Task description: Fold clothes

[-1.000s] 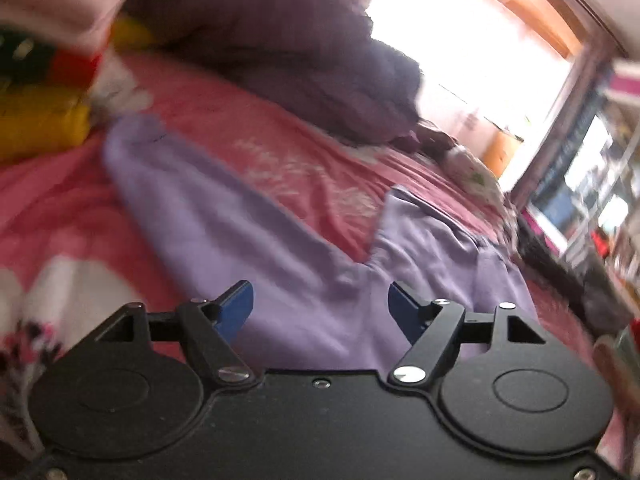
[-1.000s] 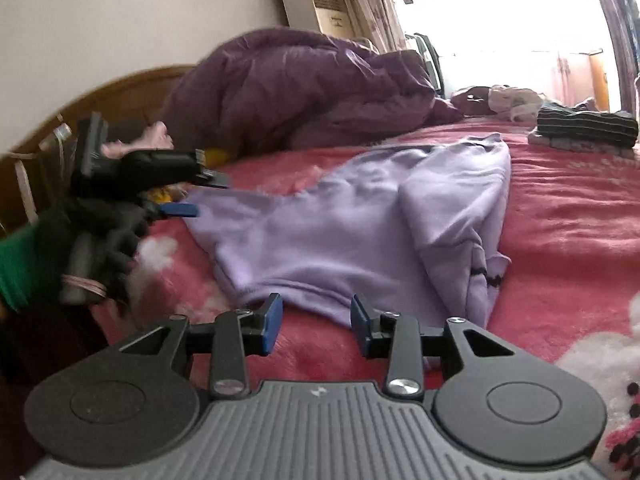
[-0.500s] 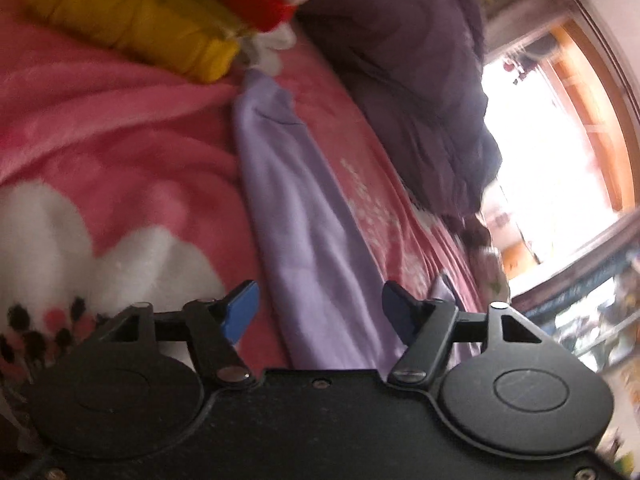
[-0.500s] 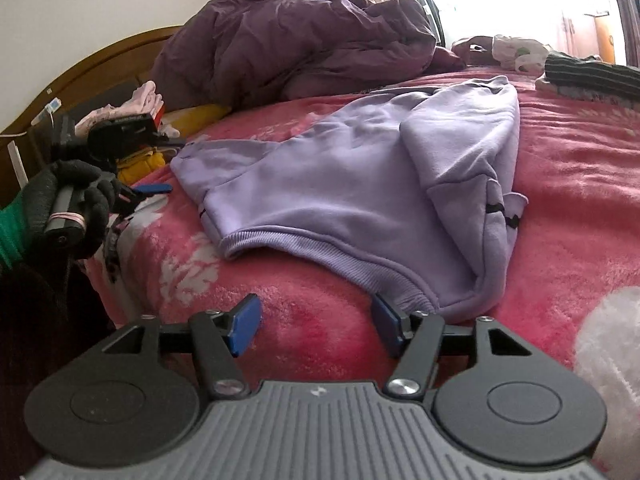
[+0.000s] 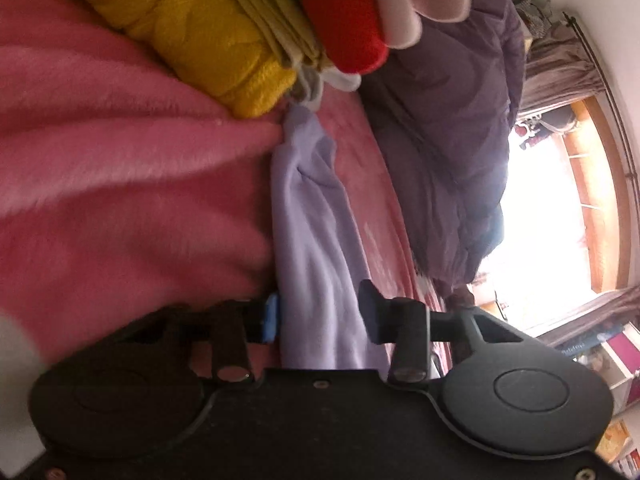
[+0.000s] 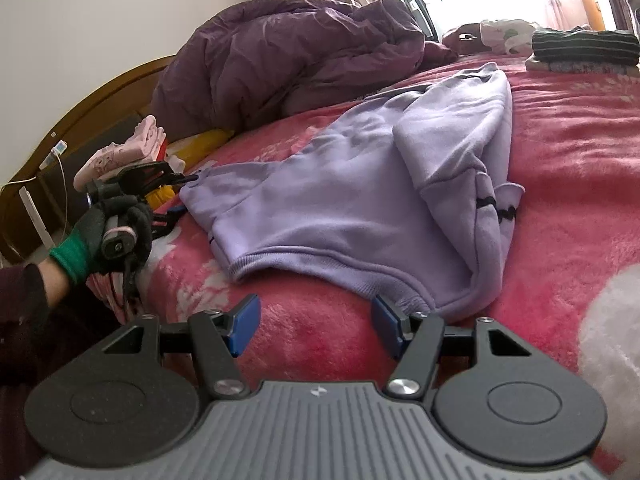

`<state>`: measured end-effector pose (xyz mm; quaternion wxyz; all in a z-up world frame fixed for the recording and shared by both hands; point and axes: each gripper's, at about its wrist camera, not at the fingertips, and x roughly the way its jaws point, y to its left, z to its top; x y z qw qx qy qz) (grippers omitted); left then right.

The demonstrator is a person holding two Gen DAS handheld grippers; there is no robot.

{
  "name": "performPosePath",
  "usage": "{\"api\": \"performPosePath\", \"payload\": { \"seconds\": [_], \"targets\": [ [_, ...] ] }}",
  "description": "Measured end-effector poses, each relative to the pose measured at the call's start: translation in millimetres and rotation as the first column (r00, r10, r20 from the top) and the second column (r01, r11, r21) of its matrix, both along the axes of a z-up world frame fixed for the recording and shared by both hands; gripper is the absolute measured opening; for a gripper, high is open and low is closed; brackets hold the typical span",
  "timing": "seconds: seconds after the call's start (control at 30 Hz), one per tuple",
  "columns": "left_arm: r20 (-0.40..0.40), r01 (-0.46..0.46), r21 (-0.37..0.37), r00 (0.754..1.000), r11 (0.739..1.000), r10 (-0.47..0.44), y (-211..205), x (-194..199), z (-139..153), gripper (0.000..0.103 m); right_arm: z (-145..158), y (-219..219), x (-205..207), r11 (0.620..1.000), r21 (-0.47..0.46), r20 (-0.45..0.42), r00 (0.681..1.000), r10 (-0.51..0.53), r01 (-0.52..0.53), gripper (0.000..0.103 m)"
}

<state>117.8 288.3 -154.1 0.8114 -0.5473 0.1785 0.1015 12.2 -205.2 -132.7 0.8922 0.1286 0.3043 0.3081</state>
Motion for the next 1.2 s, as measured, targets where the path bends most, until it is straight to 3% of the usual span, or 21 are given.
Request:
{"api": "performPosePath", "payload": {
  "seconds": [0.13, 0.2, 0.33, 0.47, 0.67, 0.77, 0.9, 1.0, 1.1, 1.17, 1.2],
  "targets": [
    [-0.002, -0.017, 0.006, 1.0, 1.0, 0.017, 10.8, 13.3, -0.6, 0.029, -2.5, -0.7, 0.2, 1.0, -0.002, 0.002, 1.0, 0.011, -0.011, 0.063],
    [-0.001, -0.023, 0.02, 1.0, 1.0, 0.023, 13.7, 17.7, 1.6, 0.008, -3.8, -0.7, 0.2, 1.0, -0.003, 0.005, 1.0, 0.014, -0.014, 0.063],
    [0.044, -0.009, 0.177, 0.999, 0.984, 0.001, -5.3, 18.8, 30.3, 0.003, -5.6, 0.9, 0.9, 1.0, -0.011, 0.01, 1.0, 0.017, -0.017, 0.063],
    [0.106, 0.051, 0.368, 0.99, 0.928, -0.097, -40.6, 19.0, 67.4, 0.003, -6.9, 4.2, -0.4, 0.999, -0.03, 0.022, 1.0, 0.021, -0.02, 0.063],
    [0.115, 0.197, 0.537, 0.946, 0.82, -0.302, -116.5, 19.2, 95.9, 0.003, -6.0, 4.1, 0.9, 1.0, -0.021, 0.01, 1.0, 0.012, -0.012, 0.064],
    [0.07, 0.273, 0.625, 0.913, 0.731, -0.401, -163.1, 19.9, 100.6, 0.003, -1.8, -6.0, 3.0, 0.998, 0.066, -0.029, 0.999, -0.013, 0.014, 0.063],
    [0.034, 0.358, 0.706, 0.845, 0.611, -0.534, -222.5, 18.0, 106.5, 0.003, 12.3, -29.0, 0.4, 0.968, 0.237, -0.042, 0.996, -0.075, 0.083, 0.063],
    [-0.006, 0.404, 0.771, 0.778, 0.492, -0.629, -269.4, 18.5, 111.7, 0.003, 22.5, -49.1, -0.4, 0.932, 0.333, -0.048, 0.99, -0.136, 0.144, 0.063],
    [-0.077, 0.446, 0.825, 0.698, 0.348, -0.712, -319.0, 14.9, 102.2, 0.003, 22.6, -70.3, -1.7, 0.889, 0.403, -0.084, 0.976, -0.199, 0.216, 0.064],
    [-0.194, 0.512, 0.838, 0.604, 0.19, -0.773, -352.9, 20.6, 82.3, 0.007, 18.8, -81.5, -2.9, 0.87, 0.421, -0.109, 0.967, -0.231, 0.256, 0.064],
    [-0.255, 0.542, 0.834, 0.544, 0.102, -0.799, -366.7, 20.4, 72.4, 0.035, 16.9, -86.1, -3.3, 0.862, 0.426, -0.121, 0.962, -0.246, 0.275, 0.065]
  ]
}}
